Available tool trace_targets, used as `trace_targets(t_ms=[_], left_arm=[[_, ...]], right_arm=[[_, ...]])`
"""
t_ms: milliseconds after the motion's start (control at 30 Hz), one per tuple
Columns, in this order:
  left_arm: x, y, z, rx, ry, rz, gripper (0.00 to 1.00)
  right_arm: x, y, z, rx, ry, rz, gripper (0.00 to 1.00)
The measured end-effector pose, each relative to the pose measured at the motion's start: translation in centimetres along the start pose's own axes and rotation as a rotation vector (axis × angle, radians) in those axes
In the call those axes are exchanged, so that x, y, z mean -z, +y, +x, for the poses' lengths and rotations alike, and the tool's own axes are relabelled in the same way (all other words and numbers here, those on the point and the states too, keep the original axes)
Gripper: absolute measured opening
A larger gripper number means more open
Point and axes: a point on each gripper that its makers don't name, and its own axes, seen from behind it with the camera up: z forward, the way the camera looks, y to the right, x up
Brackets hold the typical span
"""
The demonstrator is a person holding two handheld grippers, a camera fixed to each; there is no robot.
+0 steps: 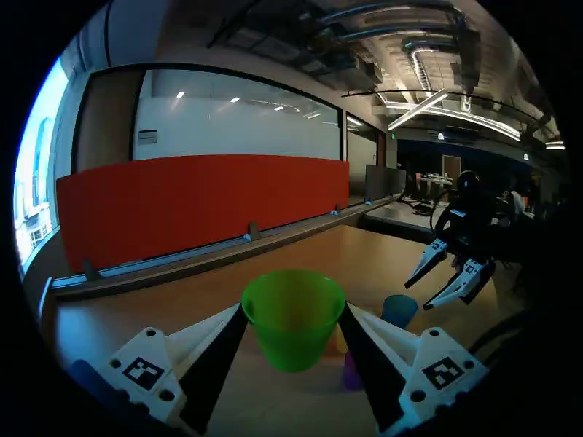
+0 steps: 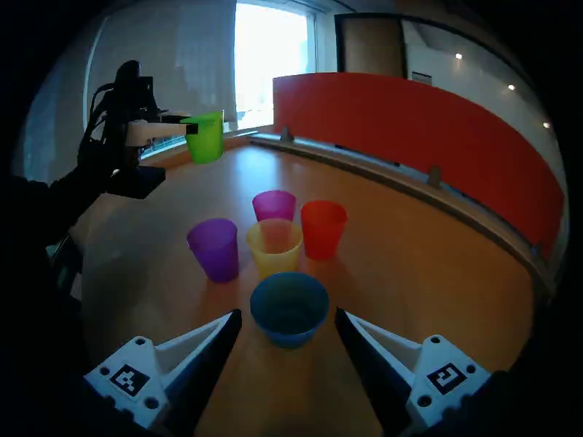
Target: Pour water
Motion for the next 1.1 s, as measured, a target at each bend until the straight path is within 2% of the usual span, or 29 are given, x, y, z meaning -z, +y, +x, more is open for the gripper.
trace_targets(t_ms=[633, 767, 900, 1100], left_arm=[[0.4, -0.1, -0.8, -0.009, -0.019, 0.001, 0.87], [0.4, -0.2, -1.0, -0.011, -0.024, 0.001, 0.87], [0.4, -0.1, -1.2, -0.011, -0.028, 0.0, 0.87], [0.4, -0.1, -1.4, -0.009, -0.033, 0.0, 0.87]], right_arm=[[-4.4, 0.3, -1.4, 0.014, -0.03, 0.004, 0.99], [-5.0, 0.3, -1.4, 0.012, -0.029, 0.01, 0.99], [-5.3, 0.3, -1.3, 0.016, -0.029, 0.01, 0.92], [-5.2, 0.3, -1.3, 0.027, -0.022, 0.012, 0.91]])
